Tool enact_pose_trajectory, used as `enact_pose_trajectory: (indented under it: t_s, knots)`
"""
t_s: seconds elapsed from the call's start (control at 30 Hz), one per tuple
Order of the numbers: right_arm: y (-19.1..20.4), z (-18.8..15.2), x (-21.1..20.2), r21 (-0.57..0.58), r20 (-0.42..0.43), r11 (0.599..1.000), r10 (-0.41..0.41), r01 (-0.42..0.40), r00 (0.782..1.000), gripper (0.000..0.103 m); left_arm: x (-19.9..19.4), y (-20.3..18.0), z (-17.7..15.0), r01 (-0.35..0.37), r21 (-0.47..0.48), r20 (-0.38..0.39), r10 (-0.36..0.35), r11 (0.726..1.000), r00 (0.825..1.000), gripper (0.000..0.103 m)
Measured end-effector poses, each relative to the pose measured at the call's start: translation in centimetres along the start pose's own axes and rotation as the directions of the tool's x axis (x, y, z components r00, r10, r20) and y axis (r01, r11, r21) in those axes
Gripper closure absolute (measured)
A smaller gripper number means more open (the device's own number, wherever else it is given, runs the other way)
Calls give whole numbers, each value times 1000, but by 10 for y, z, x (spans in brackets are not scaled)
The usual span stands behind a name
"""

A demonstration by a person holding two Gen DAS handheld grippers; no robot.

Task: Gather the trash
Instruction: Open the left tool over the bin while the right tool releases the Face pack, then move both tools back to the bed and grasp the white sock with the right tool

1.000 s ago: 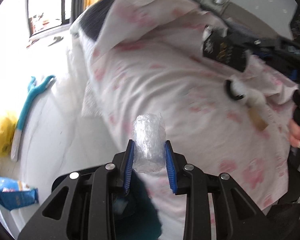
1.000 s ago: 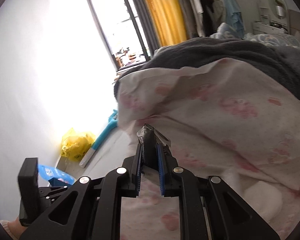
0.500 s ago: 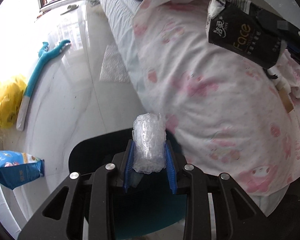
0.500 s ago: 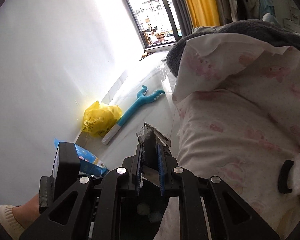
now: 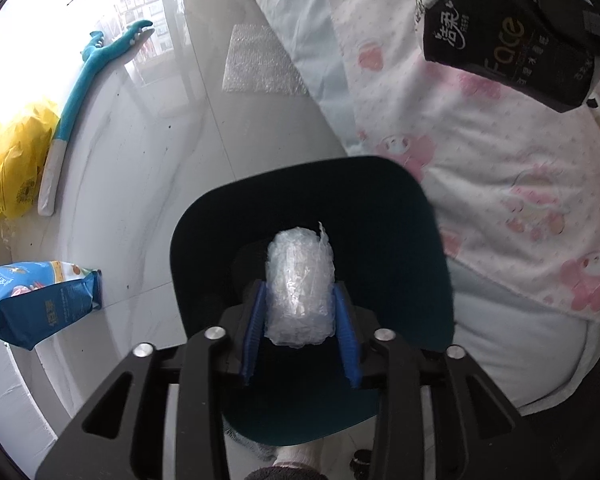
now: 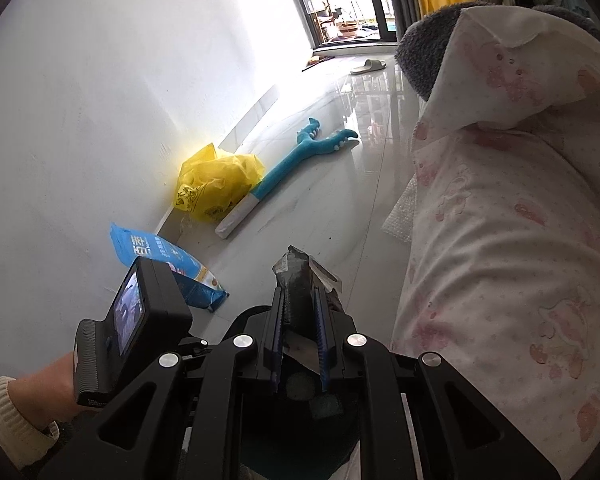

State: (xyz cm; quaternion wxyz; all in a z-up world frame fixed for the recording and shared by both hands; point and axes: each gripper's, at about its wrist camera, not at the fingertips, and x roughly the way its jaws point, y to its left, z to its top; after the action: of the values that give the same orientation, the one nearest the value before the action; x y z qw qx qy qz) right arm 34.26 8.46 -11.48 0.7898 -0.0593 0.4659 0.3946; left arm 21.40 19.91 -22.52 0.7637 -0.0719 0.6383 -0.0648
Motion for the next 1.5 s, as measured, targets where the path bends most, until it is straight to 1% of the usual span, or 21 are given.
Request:
enact_pose_trajectory:
  t_s: [0.03,0.07,0.17,0.2,0.3,0.37,0.47,0.6,0.63,0.7,0.8,0.93,1.0,1.07,1.1,1.17,1.23,1.27,1.3,1.37,1.5]
  knots:
    - [3,-1,6,-4,-13,1000,2,-2,1000,89,-1,4,-2,-7,-1,4,7,1000,1000,42]
    - [5,-2,11,-7,-27,1000,4,-4,1000,89,-2,6,-2,-8,-2,9,9,1000,1000,40]
    - [10,-10,24,-18,-68,1000,8,-9,998,89,-10,16,-4,-9,-19,33,10,1000,999,36]
    - [12,-12,28,-23,-80,1000,7,-9,997,89,-13,19,-4,-13,-25,45,14,1000,999,33]
    - [15,-19,42,-41,-121,999,2,-7,993,89,-25,27,-3,-34,-43,91,37,999,995,30]
    - [14,-25,49,-51,-148,999,-3,-5,989,89,-34,33,-1,-32,-59,128,39,998,991,27]
    - [12,-32,59,-54,-186,999,-12,2,982,89,-48,40,2,-21,-81,189,36,996,981,27]
    - [11,-37,76,-51,-235,999,-21,10,972,89,-69,41,5,-25,-88,282,49,996,958,23]
    - [11,-39,80,-50,-247,999,-24,12,969,89,-75,41,5,-24,-90,310,51,996,949,22]
    - [13,-43,88,-55,-270,998,-33,19,962,89,-83,41,6,-22,-96,344,54,995,938,22]
    - [17,-48,99,-67,-302,998,-42,23,952,89,-98,39,9,-6,-101,405,46,995,913,22]
    - [22,-54,107,-84,-335,996,-56,29,940,88,-120,36,10,24,-110,497,35,994,867,21]
    - [24,-57,110,-92,-356,995,-68,37,932,87,-128,34,11,22,-108,526,38,994,850,21]
    - [26,-59,113,-96,-373,995,-72,39,925,87,-138,33,12,18,-108,563,46,994,825,21]
    - [27,-60,113,-97,-377,995,-72,38,923,87,-143,31,13,22,-108,581,45,994,813,21]
    - [27,-62,109,-97,-381,994,-74,40,922,87,-151,31,14,37,-109,607,37,993,794,21]
    - [27,-64,108,-96,-380,995,-75,41,922,85,-160,27,16,46,-107,634,32,993,773,18]
    - [28,-66,106,-95,-380,995,-73,40,922,82,-164,26,16,41,-106,642,37,994,766,18]
    - [28,-66,105,-97,-380,995,-72,38,922,71,-167,24,16,33,-103,652,42,994,757,18]
    - [29,-67,102,-103,-374,994,-72,35,925,56,-174,17,15,21,-90,677,46,996,734,17]
    - [31,-65,90,-110,-345,994,-65,28,936,54,-187,5,13,5,-74,721,51,997,691,15]
